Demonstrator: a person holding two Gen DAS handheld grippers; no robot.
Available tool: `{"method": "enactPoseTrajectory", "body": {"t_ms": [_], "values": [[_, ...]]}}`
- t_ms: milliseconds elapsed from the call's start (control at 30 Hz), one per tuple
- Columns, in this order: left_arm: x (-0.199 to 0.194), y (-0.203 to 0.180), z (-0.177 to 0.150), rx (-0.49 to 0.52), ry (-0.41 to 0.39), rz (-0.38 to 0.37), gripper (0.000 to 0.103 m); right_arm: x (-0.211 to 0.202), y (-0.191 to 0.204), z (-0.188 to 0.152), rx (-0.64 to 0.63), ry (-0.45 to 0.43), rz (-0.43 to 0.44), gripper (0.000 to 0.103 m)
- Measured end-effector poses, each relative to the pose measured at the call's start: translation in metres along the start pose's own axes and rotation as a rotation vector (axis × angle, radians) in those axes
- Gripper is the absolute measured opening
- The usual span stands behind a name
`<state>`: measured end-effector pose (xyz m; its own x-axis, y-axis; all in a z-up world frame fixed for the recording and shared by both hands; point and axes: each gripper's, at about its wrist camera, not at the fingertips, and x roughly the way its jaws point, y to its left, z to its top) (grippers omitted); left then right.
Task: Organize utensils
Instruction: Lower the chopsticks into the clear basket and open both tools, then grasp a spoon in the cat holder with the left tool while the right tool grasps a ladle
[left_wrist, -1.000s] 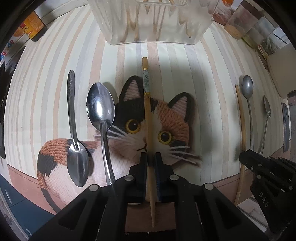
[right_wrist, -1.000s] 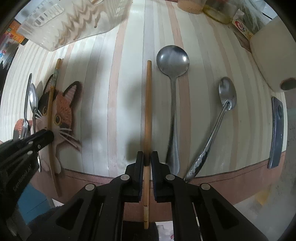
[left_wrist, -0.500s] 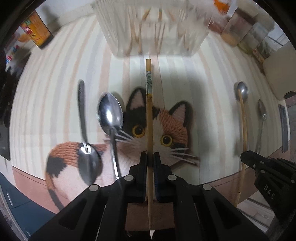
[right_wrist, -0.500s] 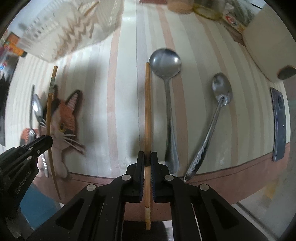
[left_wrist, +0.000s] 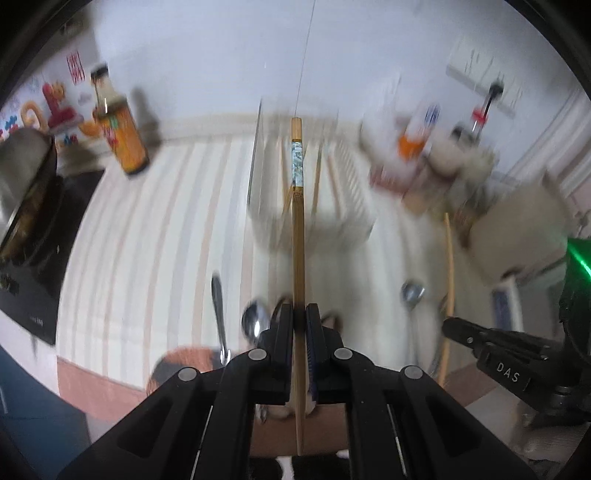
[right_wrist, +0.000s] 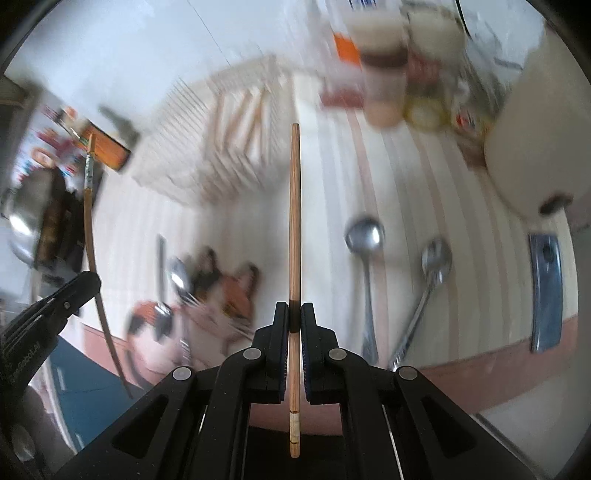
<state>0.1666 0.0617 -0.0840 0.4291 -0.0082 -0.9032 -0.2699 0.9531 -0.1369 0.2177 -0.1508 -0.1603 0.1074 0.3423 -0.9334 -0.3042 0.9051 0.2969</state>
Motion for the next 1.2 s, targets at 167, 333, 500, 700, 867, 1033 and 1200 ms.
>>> {"method": "enactPoseTrajectory", "body": {"t_ms": [167,333,500,700,867,1033,1200], "values": [[-0.013,0.003,0.063,-0.052,-0.04,-0.102,0.004,-0.031,0.019,0.076,-0.006,-0.086,0.1,0.006],[0.021,0.014,0.131,-0.105,0.007,-0.14,0.004,-0.011,0.034,0.152,0.014,-0.107,0.135,0.006],[0.085,0.03,0.179,-0.135,0.113,-0.122,0.004,0.035,0.05,0.212,0.031,-0.064,0.093,0.006],[0.136,0.039,0.197,-0.155,0.229,-0.13,0.004,0.082,0.06,0.243,0.036,0.004,0.044,0.006],[0.149,0.046,0.193,-0.181,0.283,-0.143,0.006,0.112,0.058,0.248,0.027,0.066,0.027,0.007],[0.125,0.051,0.178,-0.15,0.21,-0.058,0.009,0.102,0.046,0.231,0.038,0.011,0.002,0.008],[0.094,0.054,0.155,-0.111,0.117,0.064,0.038,0.066,0.029,0.202,0.041,-0.062,-0.047,0.013]]}}
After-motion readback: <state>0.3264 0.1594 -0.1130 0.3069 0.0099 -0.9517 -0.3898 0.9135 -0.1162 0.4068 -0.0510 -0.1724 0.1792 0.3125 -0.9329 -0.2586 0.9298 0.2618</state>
